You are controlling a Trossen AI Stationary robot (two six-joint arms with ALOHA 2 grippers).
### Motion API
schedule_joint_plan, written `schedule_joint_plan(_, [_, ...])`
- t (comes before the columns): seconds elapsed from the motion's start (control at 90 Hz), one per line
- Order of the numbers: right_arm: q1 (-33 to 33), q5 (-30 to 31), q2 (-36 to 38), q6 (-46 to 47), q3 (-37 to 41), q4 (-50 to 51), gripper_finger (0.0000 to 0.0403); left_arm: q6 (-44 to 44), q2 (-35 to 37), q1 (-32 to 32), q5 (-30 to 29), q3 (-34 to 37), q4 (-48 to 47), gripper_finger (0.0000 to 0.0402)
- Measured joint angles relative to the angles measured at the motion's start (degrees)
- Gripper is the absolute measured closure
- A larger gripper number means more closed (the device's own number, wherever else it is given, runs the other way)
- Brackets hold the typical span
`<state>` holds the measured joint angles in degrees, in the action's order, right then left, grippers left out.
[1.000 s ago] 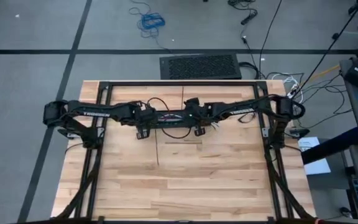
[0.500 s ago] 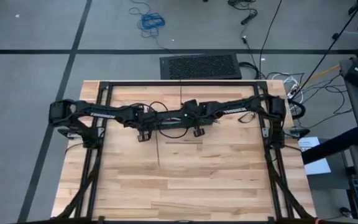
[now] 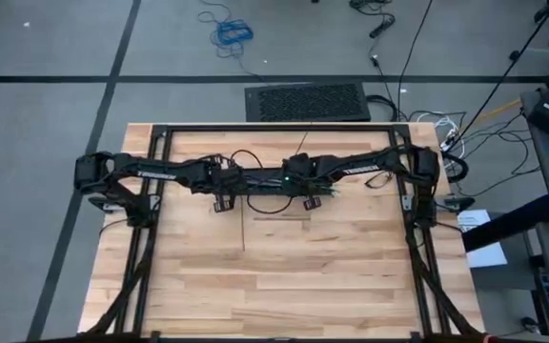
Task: Ziptie cables
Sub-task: Put the ziptied cables into a black cable duct
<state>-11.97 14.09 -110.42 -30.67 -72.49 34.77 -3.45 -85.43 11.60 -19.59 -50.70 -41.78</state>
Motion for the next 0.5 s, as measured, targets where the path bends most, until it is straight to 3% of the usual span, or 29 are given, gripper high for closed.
schedule_joint_plan(0.244, [0.82, -0.07, 1.73, 0.42, -0.07, -0.12, 0.0306, -0.45, -1.08, -0.19, 8.91, 0.02, 8.56, 0.0401])
schedule_joint_plan(0.5, [2.71, -0.58, 4.75, 1.15, -0.2, -1.71, 0.0274, 1.55, -2.34, -2.1, 11.89, -0.02, 3.45, 0.0401])
